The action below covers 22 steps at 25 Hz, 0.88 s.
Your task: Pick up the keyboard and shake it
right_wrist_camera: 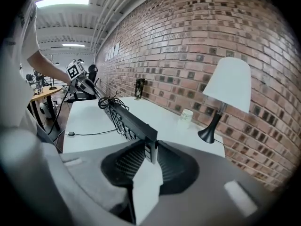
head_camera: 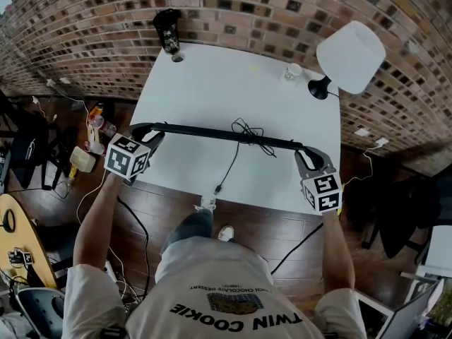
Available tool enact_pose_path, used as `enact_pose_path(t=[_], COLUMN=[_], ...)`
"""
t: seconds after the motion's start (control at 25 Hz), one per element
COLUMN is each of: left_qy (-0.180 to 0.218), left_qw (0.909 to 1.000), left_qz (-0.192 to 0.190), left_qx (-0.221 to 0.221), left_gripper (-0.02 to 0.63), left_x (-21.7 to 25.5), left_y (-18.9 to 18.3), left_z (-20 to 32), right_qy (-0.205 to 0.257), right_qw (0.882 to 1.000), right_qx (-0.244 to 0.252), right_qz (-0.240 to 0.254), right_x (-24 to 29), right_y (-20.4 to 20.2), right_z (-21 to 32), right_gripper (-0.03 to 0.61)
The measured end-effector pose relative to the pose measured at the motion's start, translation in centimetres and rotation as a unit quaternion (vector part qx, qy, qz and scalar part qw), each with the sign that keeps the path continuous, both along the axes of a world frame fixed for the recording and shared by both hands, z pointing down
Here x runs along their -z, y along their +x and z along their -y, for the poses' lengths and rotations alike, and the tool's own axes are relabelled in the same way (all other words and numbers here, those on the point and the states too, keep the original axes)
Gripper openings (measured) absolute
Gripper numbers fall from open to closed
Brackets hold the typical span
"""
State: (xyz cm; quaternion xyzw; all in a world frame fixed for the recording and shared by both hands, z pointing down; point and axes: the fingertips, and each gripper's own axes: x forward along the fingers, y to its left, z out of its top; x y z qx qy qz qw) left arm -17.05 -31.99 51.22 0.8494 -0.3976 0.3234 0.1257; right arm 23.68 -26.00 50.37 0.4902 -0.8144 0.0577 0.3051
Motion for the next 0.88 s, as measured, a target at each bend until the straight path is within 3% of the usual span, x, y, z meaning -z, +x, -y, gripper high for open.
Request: enact_pose_path(t=[0.4,0.6,0.88], left_qy=[0.006,0.017,0.01], left_qw=[0.9965,0.9891,0.9807], left_qz=[0.078,0.134,0.179], left_qx=[-0.028,-0.058,-0.077], left_gripper=[0.145,0.147,0.158], left_x=[-1.8,-2.9,-4.4], left_y=[-0.1,-0.1,-0.4], left_z=[-3.3,-4.7,-6.0], right_qy=[0.014,0.02,0.048], right_qw=[0.998,0.994,0.987], right_qx=[0.027,0.047,0.056], right_qz=[-0.058,-0.094,-0.143], right_x=[-1.5,-2.6,-3.8], right_y=[-0.7,-0.9,-1.0], right_z=[-3.5,-4.8,-6.2], right_gripper=[0.084,0.084,0.084])
